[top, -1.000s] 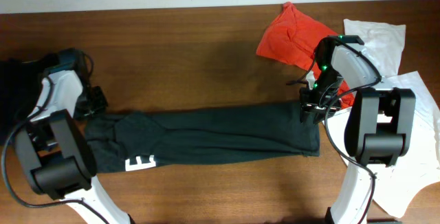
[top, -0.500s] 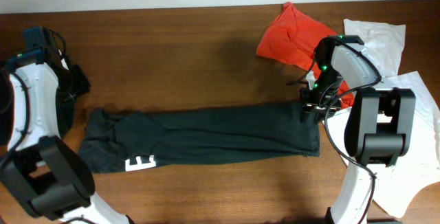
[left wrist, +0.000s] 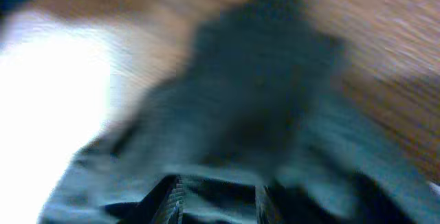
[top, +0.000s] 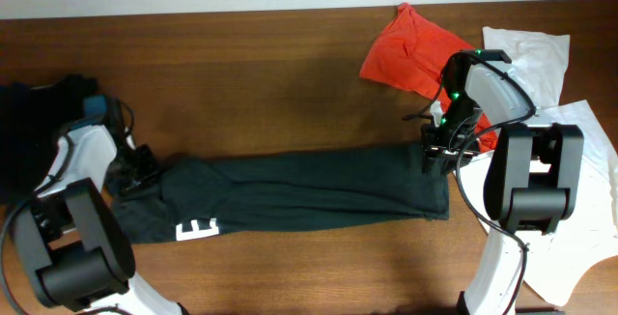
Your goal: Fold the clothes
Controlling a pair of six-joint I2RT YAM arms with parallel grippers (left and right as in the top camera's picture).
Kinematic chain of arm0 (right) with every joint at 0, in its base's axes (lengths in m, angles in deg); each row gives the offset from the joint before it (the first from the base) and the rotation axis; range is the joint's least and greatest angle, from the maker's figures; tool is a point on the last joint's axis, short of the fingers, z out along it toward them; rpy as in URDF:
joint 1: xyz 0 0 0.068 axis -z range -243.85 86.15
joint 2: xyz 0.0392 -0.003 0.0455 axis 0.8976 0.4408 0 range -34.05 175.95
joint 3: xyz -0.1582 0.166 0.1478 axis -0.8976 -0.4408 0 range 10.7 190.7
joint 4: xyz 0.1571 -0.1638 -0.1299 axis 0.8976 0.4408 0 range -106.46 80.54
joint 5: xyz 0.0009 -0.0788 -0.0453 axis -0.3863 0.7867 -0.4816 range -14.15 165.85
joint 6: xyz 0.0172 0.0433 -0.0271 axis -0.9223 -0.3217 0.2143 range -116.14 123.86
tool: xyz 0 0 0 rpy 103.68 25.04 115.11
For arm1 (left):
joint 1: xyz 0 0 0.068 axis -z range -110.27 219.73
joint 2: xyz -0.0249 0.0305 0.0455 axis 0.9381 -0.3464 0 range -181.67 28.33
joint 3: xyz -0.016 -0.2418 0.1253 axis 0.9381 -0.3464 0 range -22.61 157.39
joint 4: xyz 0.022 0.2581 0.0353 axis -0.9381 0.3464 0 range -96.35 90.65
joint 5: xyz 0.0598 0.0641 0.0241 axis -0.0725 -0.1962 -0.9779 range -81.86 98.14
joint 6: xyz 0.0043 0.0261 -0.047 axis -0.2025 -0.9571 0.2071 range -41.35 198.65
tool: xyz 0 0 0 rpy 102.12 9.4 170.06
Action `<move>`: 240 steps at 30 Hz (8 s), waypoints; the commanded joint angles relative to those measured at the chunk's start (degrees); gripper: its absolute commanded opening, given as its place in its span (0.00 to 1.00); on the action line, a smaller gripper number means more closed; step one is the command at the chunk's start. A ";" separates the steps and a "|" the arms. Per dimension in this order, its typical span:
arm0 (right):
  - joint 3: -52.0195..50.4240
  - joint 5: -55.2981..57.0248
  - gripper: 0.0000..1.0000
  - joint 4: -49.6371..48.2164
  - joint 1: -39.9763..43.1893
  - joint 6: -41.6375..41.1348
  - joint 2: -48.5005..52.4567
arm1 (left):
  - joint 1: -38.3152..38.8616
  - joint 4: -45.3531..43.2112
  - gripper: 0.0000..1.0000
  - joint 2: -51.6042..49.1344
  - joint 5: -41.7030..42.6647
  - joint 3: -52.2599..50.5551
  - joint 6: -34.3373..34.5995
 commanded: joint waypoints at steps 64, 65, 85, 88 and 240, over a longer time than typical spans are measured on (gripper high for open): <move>-0.11 0.52 0.50 0.11 0.11 -0.02 -1.22 | 13.38 21.75 0.01 -2.32 16.11 16.70 -8.66; -0.11 0.52 0.50 0.17 0.11 -0.02 -1.22 | 13.42 22.03 0.01 -2.32 16.11 16.41 -8.68; -0.11 0.52 0.50 1.20 0.11 -0.02 -1.22 | 20.31 12.02 0.36 -2.45 16.57 8.83 -8.87; -0.11 0.59 0.51 1.20 0.11 -0.02 -1.22 | 20.20 10.12 0.53 -2.43 16.52 8.85 -8.76; 4.72 15.41 0.53 1.86 -21.22 -16.81 -4.76 | 9.20 -3.96 0.09 3.74 9.70 -15.45 -2.89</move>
